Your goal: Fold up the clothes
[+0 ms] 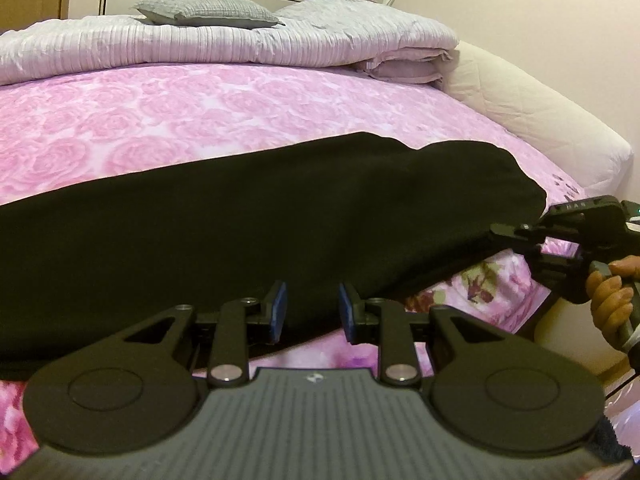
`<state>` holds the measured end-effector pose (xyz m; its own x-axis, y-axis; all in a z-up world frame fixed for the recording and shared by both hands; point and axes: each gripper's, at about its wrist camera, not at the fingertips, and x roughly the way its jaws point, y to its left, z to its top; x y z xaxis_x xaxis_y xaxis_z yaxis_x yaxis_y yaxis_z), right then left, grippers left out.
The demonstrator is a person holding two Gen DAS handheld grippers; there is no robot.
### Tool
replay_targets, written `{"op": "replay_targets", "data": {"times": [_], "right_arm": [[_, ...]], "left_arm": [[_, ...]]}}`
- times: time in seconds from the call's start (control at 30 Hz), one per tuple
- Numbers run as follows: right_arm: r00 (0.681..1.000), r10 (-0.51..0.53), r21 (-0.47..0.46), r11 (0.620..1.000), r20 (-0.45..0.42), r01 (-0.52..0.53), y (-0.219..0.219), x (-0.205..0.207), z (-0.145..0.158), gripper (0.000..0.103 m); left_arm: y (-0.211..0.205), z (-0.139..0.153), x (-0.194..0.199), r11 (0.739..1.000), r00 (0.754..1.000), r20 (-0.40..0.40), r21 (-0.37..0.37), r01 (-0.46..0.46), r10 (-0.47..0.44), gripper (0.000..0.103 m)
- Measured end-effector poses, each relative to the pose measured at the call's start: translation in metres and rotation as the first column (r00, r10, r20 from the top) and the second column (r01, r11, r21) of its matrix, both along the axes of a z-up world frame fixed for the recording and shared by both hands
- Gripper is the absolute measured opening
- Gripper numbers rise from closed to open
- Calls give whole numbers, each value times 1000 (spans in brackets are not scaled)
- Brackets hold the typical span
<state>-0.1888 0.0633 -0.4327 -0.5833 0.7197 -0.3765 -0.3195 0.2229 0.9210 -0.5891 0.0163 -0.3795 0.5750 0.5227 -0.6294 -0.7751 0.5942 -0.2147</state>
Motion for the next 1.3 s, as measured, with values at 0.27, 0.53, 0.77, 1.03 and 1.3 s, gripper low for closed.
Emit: {"op": "replay_targets", "data": {"times": [0.27,0.53,0.77,1.03,1.3], "right_arm": [[997,0,-51,999,-82,-4,-2,3,-9,9],[998,-40,-95,995,-51,35,1,13,-12,9],[998,-50,-108,993,-28,46,5,15,-11,10],[995,-89,-6,996,37,89,-13,25,11,1],[995,-91,-48,995,-45,89,-7,23,3,23]], "left_arm": [[3,3,-7,1000,1000,8,6,-19,19,23],[6,2,-16,999,999,-5,9,-44,44,23],[9,0,-21,998,998,-9,5,-62,62,23],[14,0,-24,998,998,-1,8,-65,66,23],[15,0,-23,998,998,1,9,-56,56,23]]}}
